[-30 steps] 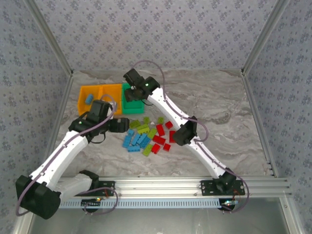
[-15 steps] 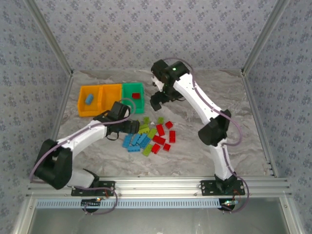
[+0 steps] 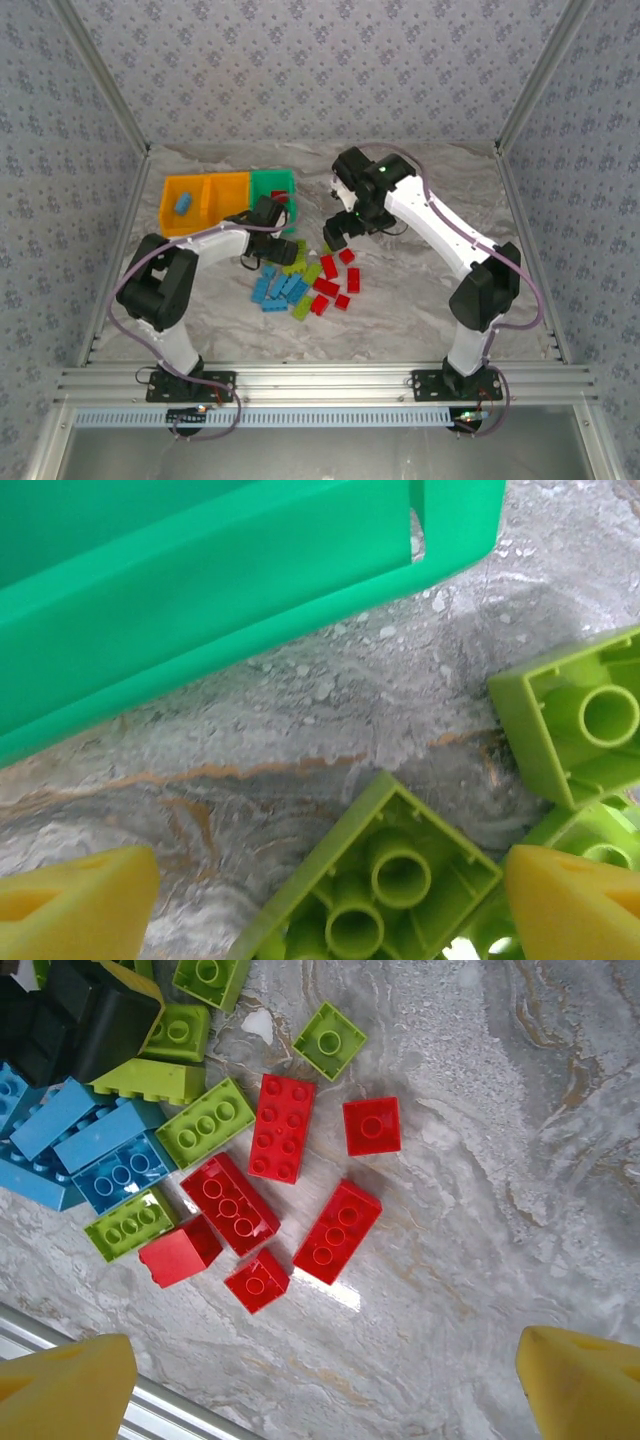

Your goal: Sort the legos into containers by color

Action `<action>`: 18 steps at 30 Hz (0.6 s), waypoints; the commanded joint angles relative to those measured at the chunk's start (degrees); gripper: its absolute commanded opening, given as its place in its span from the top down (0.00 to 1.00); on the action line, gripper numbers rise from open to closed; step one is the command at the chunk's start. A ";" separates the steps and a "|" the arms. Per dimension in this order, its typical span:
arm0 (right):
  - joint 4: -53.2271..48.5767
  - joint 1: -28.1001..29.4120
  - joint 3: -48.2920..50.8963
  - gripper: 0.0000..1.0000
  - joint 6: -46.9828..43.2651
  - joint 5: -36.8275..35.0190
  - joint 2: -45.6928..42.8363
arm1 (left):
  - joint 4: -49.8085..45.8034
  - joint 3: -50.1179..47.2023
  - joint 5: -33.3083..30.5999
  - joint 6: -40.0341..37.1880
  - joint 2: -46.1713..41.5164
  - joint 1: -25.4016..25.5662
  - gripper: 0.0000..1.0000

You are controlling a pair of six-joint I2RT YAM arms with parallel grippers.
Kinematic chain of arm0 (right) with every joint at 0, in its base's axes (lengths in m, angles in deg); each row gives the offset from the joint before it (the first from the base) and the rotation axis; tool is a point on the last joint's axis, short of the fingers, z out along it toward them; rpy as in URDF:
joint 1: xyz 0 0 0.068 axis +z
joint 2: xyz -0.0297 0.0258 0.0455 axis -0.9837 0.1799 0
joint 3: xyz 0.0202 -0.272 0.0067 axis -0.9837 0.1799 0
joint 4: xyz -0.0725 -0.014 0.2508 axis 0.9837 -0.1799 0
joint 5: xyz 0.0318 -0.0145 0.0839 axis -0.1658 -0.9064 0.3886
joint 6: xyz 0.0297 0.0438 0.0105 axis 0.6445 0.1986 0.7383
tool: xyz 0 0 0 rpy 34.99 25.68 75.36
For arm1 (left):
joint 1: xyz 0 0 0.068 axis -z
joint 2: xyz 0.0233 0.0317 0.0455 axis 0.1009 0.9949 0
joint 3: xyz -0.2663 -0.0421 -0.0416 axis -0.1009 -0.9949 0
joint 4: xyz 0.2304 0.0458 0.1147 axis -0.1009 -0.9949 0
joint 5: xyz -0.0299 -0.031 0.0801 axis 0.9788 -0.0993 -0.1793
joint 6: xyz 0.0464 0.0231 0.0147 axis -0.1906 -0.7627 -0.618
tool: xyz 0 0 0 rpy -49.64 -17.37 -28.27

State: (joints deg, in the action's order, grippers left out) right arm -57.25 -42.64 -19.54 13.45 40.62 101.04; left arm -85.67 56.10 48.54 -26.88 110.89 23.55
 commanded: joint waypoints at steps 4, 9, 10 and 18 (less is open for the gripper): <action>2.46 -0.26 0.35 0.00 2.86 1.50 -2.12 | 0.69 -0.16 0.92 1.95 0.10 -0.69 0.36; 3.55 -0.23 0.98 0.00 3.79 1.57 -2.12 | 1.89 -2.10 -1.30 2.89 -2.58 -0.74 0.49; 3.71 -0.20 1.13 0.00 3.81 1.70 -2.04 | 1.95 -2.38 -1.77 2.97 -3.16 -0.74 0.51; 5.70 -0.30 1.74 0.00 4.22 1.52 -3.38 | 0.82 -3.71 -6.88 3.24 -10.05 -1.05 0.72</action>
State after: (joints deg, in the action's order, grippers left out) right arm -52.40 -42.64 -18.36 16.53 41.54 100.32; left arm -84.42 52.56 44.82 -24.00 105.23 22.92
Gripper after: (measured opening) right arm 0.999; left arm 0.317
